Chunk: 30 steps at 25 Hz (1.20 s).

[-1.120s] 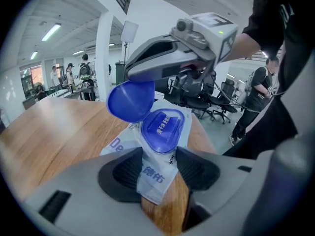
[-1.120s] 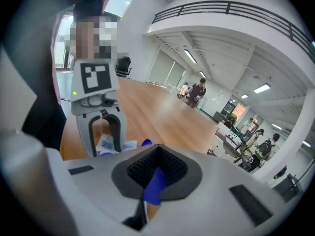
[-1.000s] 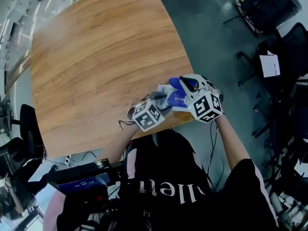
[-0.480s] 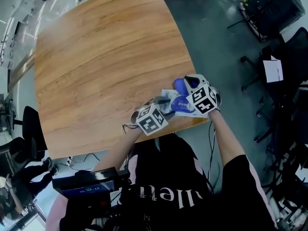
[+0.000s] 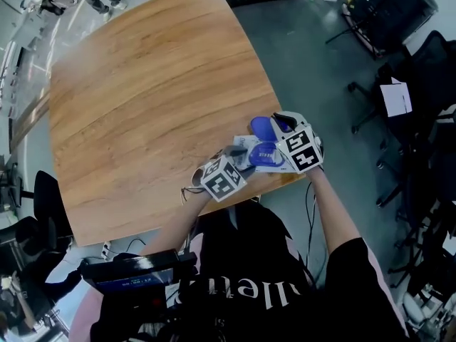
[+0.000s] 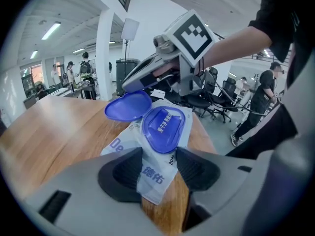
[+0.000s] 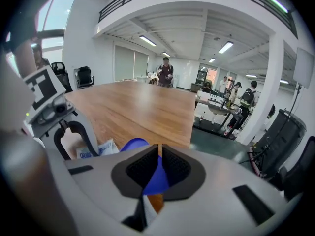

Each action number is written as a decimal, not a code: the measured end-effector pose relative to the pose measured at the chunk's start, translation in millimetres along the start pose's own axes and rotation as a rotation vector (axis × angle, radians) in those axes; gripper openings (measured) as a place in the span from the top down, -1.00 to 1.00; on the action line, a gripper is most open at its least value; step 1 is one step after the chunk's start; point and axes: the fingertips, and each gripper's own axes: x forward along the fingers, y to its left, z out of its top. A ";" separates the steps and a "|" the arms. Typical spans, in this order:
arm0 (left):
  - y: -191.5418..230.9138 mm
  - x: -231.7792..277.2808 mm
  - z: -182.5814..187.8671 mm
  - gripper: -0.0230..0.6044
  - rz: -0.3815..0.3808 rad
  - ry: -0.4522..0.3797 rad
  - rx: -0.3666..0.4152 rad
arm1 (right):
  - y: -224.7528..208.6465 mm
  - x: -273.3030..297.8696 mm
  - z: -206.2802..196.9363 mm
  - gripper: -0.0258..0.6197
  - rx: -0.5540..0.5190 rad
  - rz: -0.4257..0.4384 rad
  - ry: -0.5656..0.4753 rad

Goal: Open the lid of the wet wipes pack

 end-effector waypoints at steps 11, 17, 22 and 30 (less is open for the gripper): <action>-19.4 -31.4 23.7 0.23 0.012 -0.155 -0.037 | 38.6 -94.9 -16.4 0.88 0.292 -0.143 -0.142; -78.1 -89.9 49.5 0.30 -0.105 -0.316 -0.094 | 100.3 -151.4 -17.7 0.88 0.530 -0.249 -0.262; -128.2 -126.0 32.7 0.43 -0.234 -0.358 -0.100 | 166.6 -182.2 -30.6 0.88 0.639 -0.344 -0.297; -168.8 -168.2 23.0 0.87 -0.284 -0.361 -0.214 | 228.4 -246.3 -55.4 0.89 0.747 -0.380 -0.339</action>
